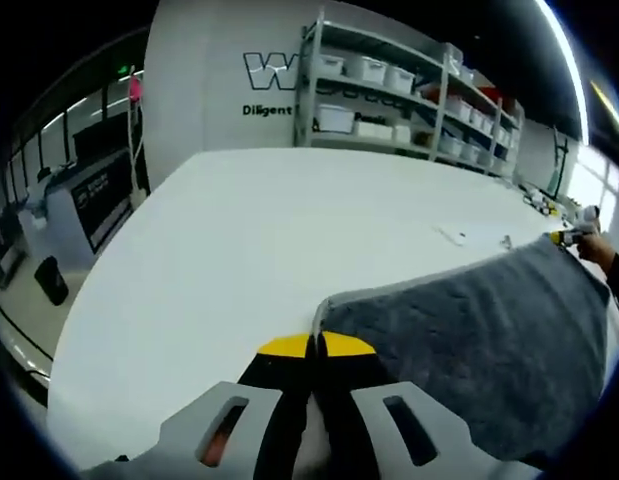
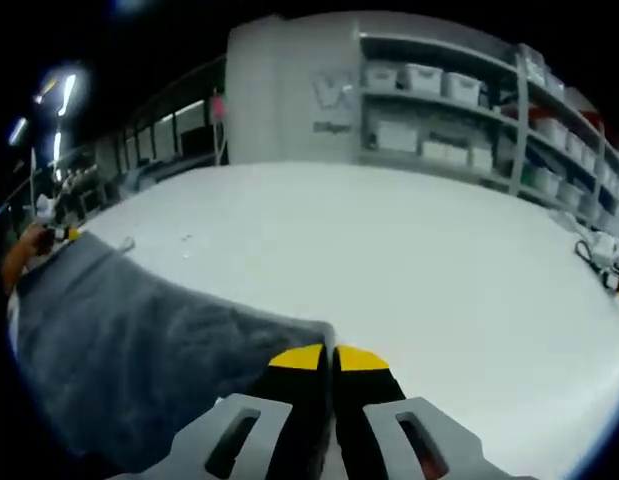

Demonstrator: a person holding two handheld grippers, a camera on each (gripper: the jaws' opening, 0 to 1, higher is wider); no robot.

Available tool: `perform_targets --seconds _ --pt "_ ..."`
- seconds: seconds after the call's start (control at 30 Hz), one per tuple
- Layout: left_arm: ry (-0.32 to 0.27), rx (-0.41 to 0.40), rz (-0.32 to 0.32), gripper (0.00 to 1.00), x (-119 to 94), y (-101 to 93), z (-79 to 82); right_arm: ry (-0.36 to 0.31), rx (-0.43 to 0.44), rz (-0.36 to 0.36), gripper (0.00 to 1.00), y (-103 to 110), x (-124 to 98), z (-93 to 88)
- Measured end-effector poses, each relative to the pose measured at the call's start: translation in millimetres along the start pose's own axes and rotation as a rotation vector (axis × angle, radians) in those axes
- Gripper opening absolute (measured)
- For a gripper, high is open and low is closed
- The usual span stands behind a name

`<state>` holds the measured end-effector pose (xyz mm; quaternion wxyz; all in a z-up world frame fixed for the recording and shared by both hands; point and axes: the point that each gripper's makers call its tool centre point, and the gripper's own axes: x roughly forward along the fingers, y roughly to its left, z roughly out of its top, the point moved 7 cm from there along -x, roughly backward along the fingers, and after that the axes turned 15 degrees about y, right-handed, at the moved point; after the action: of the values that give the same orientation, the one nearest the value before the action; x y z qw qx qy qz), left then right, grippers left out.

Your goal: Open the folded towel by lifting each exposed corner and separating the folded layers until the towel lies flat within the target outline without major curled edges

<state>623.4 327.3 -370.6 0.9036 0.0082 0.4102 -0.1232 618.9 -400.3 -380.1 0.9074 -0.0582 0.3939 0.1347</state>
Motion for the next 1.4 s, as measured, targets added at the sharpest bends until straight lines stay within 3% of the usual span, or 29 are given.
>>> perform_targets --seconds 0.07,0.17,0.3,0.33,0.37,0.43,0.6,1.03,1.17,1.23,1.3,1.4 --pt "0.004 0.002 -0.009 0.01 -4 -8.4 -3.2 0.001 0.003 -0.001 0.00 1 -1 -0.8" --pt "0.002 0.008 -0.012 0.02 -7 -8.0 4.1 0.000 -0.002 -0.004 0.00 4 -2 -2.9" --pt "0.020 0.028 -0.041 0.28 -1 -11.7 8.0 0.001 0.004 -0.002 0.00 7 -3 -4.1" --pt "0.023 0.032 -0.042 0.29 0 -13.2 8.6 0.002 0.005 -0.002 0.00 8 -4 -4.4" --pt "0.029 0.040 -0.040 0.25 1 -14.5 8.2 0.002 0.005 -0.003 0.00 9 -4 -4.7" --pt "0.060 0.082 -0.009 0.03 4 -14.5 4.3 0.002 -0.002 -0.006 0.00 12 -4 -5.3" --pt "0.027 0.037 -0.018 0.02 7 -13.0 4.4 0.000 -0.008 -0.021 0.00 11 -2 -3.4" --pt "-0.011 0.055 0.004 0.01 9 -16.2 3.7 -0.018 -0.025 -0.050 0.00 2 18 15.8" --pt "-0.022 0.027 -0.009 0.02 9 -19.3 1.3 -0.027 -0.019 -0.051 0.00 -2 20 17.1" --pt "-0.023 0.030 -0.016 0.11 7 -23.5 -0.1 -0.029 -0.049 -0.058 0.02 -2 20 17.7" --pt "-0.044 0.029 -0.019 0.36 1 -24.5 1.5 -0.022 -0.057 -0.085 0.20 -5 16 18.0" --pt "-0.095 0.017 -0.006 0.55 -14 -25.0 5.2 -0.048 -0.028 -0.092 0.48 -10 2 21.5"
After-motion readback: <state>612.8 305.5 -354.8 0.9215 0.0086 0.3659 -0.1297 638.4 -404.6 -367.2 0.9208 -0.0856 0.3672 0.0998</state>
